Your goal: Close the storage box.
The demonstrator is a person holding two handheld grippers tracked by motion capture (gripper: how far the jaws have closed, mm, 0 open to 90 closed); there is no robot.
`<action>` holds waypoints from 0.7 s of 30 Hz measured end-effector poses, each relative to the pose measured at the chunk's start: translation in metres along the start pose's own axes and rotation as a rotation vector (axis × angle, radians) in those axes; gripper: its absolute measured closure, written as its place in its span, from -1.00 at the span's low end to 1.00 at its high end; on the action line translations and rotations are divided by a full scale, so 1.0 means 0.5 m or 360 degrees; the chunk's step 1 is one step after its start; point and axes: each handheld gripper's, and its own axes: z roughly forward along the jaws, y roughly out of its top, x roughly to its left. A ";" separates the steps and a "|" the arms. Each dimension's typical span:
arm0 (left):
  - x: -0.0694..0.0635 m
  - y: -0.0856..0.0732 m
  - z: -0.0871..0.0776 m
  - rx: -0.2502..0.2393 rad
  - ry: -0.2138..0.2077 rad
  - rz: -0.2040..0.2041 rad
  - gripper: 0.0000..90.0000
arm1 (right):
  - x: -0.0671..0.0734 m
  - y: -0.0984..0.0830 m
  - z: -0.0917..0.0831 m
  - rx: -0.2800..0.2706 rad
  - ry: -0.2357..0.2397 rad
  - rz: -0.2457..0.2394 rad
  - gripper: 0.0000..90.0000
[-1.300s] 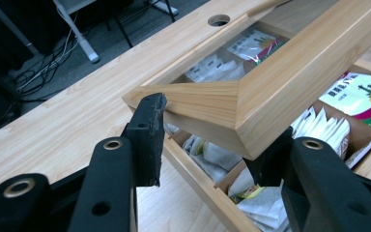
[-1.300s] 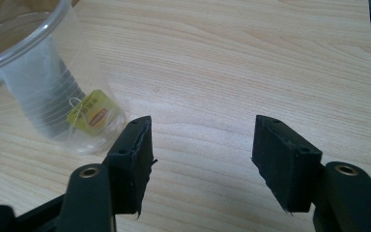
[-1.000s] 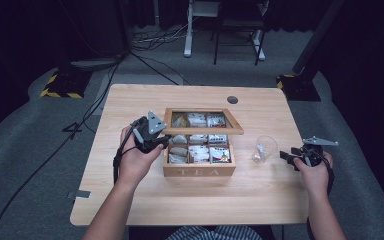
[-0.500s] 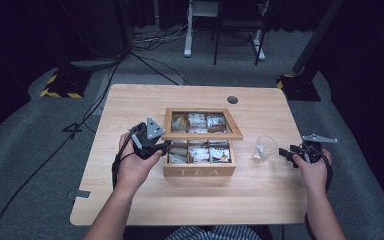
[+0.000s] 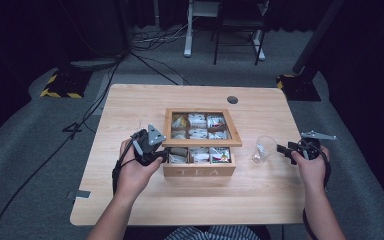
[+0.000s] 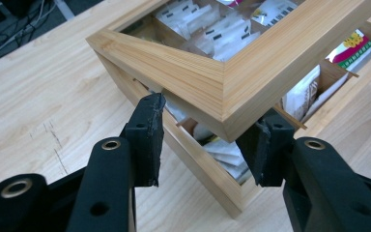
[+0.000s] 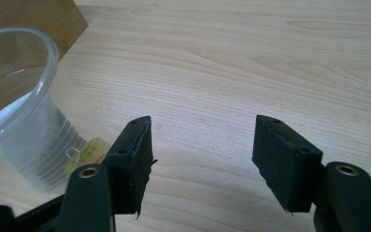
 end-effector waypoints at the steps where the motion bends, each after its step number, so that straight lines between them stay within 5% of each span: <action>1: -0.001 -0.001 0.000 0.0006 0.0003 0.0004 0.20 | 0.000 0.001 0.000 -0.0001 0.0001 0.0002 -0.10; 21: -0.014 -0.015 0.012 0.0124 -0.0041 -0.0032 0.25 | -0.006 0.003 0.002 -0.0012 0.0010 0.0024 -0.10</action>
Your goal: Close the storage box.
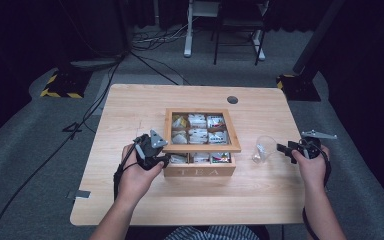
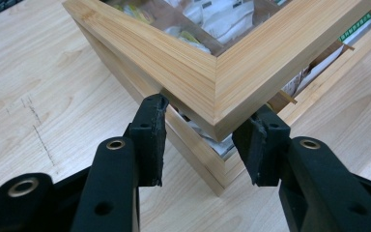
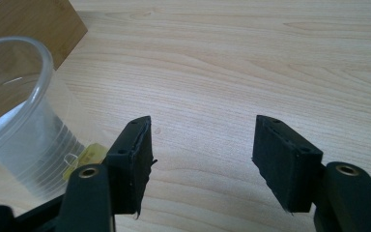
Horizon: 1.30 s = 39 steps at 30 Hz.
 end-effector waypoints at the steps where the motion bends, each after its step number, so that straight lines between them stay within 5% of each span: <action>1: -0.001 -0.001 0.002 0.0007 0.0000 -0.0001 0.25 | 0.000 0.000 -0.001 0.0003 -0.0001 0.0006 -0.10; 39: -0.007 -0.008 0.016 0.0203 -0.0073 0.0058 0.17 | 0.004 -0.003 0.005 0.0024 0.0004 0.0001 -0.11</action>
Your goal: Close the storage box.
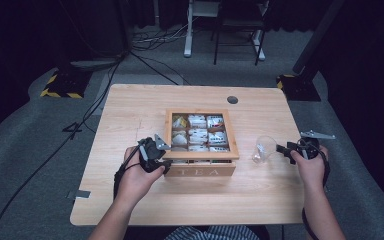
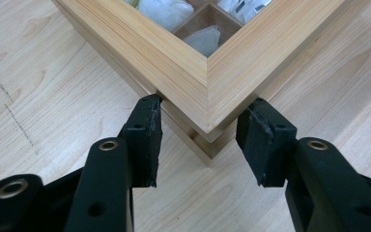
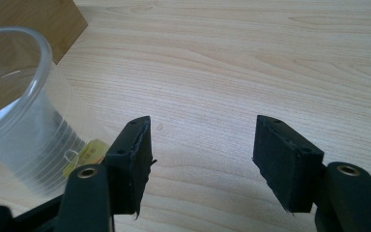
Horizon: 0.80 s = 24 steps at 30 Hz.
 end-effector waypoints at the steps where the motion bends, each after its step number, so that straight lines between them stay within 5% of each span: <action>1: 0.000 0.000 0.000 0.0008 -0.0004 0.0002 0.17 | 0.000 0.000 0.000 -0.0002 0.0001 0.0000 -0.11; 24: -0.004 -0.002 0.016 0.0141 -0.0042 0.0026 0.09 | 0.001 -0.001 0.002 0.0008 0.0004 -0.0002 -0.12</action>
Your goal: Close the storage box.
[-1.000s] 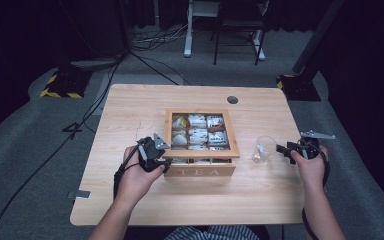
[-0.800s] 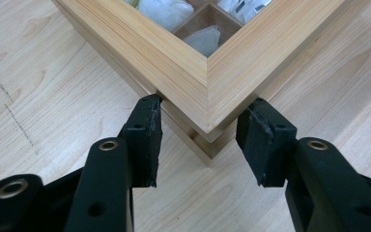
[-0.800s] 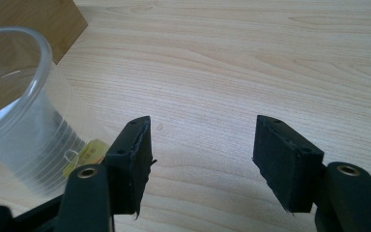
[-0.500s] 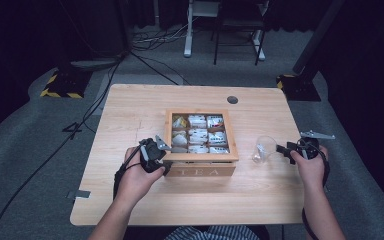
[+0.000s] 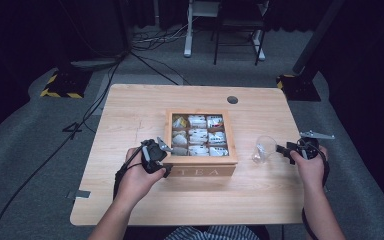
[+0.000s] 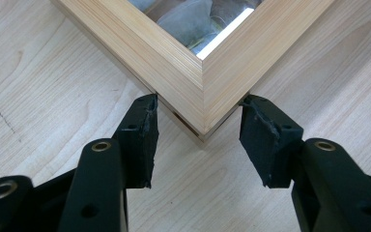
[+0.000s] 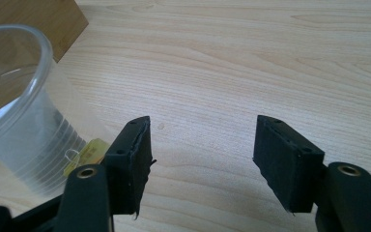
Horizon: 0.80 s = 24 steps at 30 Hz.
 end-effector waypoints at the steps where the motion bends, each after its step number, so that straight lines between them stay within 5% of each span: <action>1: 0.000 0.000 0.001 0.0005 0.0004 0.0001 0.09 | 0.000 0.000 0.001 -0.0002 0.0002 -0.0001 -0.12; 7: 0.000 -0.001 0.010 0.0032 -0.0020 -0.0003 0.08 | -0.001 -0.001 0.002 0.0000 0.0004 0.0001 -0.12; 16: 0.004 -0.003 -0.010 -0.0126 -0.0075 -0.0069 -0.21 | 0.001 0.000 0.004 0.0005 0.0009 0.0002 -0.13; 24: 0.029 -0.018 -0.053 -0.0345 -0.0029 -0.0082 -0.33 | 0.001 0.002 0.010 0.0007 0.0013 -0.0002 -0.13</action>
